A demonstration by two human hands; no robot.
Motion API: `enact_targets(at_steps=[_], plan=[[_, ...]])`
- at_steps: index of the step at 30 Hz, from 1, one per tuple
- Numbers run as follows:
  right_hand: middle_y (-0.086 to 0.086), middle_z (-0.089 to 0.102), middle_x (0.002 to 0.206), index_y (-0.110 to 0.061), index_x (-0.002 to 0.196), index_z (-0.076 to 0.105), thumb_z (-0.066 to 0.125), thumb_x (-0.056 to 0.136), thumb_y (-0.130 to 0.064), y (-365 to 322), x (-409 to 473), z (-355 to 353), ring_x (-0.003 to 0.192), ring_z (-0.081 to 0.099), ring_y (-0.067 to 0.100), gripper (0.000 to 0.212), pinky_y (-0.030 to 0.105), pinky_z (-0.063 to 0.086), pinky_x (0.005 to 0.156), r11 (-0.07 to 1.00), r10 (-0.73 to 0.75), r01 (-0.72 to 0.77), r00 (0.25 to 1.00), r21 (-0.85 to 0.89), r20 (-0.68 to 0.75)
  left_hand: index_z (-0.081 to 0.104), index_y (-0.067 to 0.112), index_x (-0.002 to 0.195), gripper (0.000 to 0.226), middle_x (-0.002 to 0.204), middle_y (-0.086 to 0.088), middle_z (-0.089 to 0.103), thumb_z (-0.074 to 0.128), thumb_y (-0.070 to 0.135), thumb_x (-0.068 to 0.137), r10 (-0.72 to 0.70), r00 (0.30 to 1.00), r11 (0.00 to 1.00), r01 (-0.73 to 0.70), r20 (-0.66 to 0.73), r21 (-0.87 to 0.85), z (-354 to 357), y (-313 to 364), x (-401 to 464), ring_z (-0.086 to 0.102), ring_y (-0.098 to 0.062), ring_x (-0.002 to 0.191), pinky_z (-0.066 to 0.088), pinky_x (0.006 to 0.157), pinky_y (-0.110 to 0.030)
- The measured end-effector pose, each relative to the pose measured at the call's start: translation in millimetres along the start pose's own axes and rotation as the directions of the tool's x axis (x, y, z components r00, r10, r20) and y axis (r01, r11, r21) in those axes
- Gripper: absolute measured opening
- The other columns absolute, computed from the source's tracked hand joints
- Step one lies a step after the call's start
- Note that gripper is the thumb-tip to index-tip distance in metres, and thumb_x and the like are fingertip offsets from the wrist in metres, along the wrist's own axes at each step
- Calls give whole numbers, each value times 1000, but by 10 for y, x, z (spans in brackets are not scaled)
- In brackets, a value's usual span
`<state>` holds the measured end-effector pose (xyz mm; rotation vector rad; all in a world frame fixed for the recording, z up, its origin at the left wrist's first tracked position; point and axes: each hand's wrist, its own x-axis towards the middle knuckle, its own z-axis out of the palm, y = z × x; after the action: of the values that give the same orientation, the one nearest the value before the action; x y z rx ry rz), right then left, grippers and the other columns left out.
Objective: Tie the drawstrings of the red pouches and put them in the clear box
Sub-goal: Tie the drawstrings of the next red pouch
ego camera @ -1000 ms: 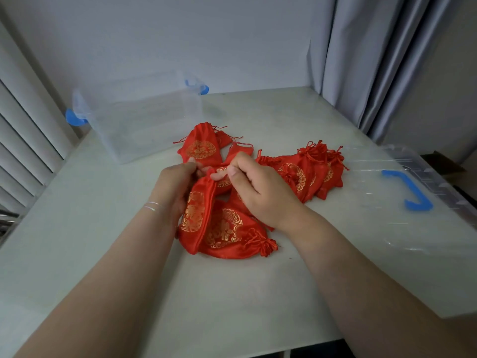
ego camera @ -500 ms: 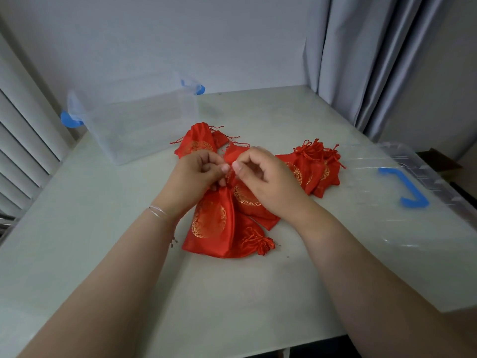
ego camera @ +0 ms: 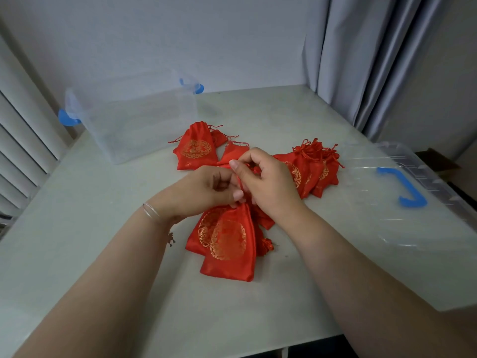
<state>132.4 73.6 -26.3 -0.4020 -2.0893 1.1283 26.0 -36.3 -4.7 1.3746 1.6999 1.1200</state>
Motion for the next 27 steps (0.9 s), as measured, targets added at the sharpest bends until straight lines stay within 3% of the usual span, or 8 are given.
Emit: enact_targets(at_steps=[5,8,10,12,14,18,21,27], plan=[[-9,63,71,-23,89,58,57,92,-33,5,69,-53,47,53,-2,10,12,39,48,983,116,-135,982,127,148,63,4,75,8,61,1,67,65,6,83,-93,969,983,53,-227,-175,13,-49,57,60,-9,56,50,57,-18],[-10,63,72,-17,92,66,72,81,-27,51,97,-132,56,52,-9,16,9,38,57,985,153,-170,951,39,269,64,7,76,8,58,-2,62,65,13,82,-161,937,954,67,-311,-293,-25,-62,58,55,-10,55,40,57,-22],[-6,64,68,-10,83,68,76,78,-23,71,96,-153,56,50,-6,16,16,40,57,987,161,-154,947,-44,277,66,8,77,8,60,-2,62,67,15,81,-170,935,955,79,-312,-286,-23,-59,48,56,-8,56,42,56,-19],[8,69,78,-5,82,69,77,77,-23,88,105,-154,66,54,4,20,30,45,66,985,164,-145,953,-92,256,66,4,82,9,62,-1,63,66,13,82,-173,935,959,89,-308,-270,-7,-57,47,59,-5,57,46,54,-15],[13,69,84,-4,81,68,76,78,-25,89,108,-158,73,57,15,23,34,46,72,984,146,-116,959,-136,241,68,4,84,7,66,0,66,66,10,83,-185,935,958,104,-302,-266,-4,-49,46,61,-6,59,51,58,-16],[3,64,87,-9,88,63,65,88,-25,52,86,-180,80,56,16,16,33,43,74,973,72,-9,961,-229,266,69,4,83,6,69,-4,68,67,9,82,-198,932,952,110,-303,-286,-28,-19,40,63,-8,61,54,59,-19],[-6,54,79,-14,91,54,53,95,-22,-13,54,-205,72,49,9,9,28,38,67,972,10,65,948,-225,319,68,4,79,4,67,-4,68,67,7,81,-206,928,950,113,-311,-292,-39,8,32,64,-9,61,54,57,-19],[-5,57,76,-18,90,52,51,96,-23,-44,53,-247,70,51,8,8,27,39,67,972,-30,103,946,-213,322,68,5,80,14,64,-3,69,70,6,67,-246,907,891,73,-343,-447,-105,24,25,66,-11,61,52,54,-20]])
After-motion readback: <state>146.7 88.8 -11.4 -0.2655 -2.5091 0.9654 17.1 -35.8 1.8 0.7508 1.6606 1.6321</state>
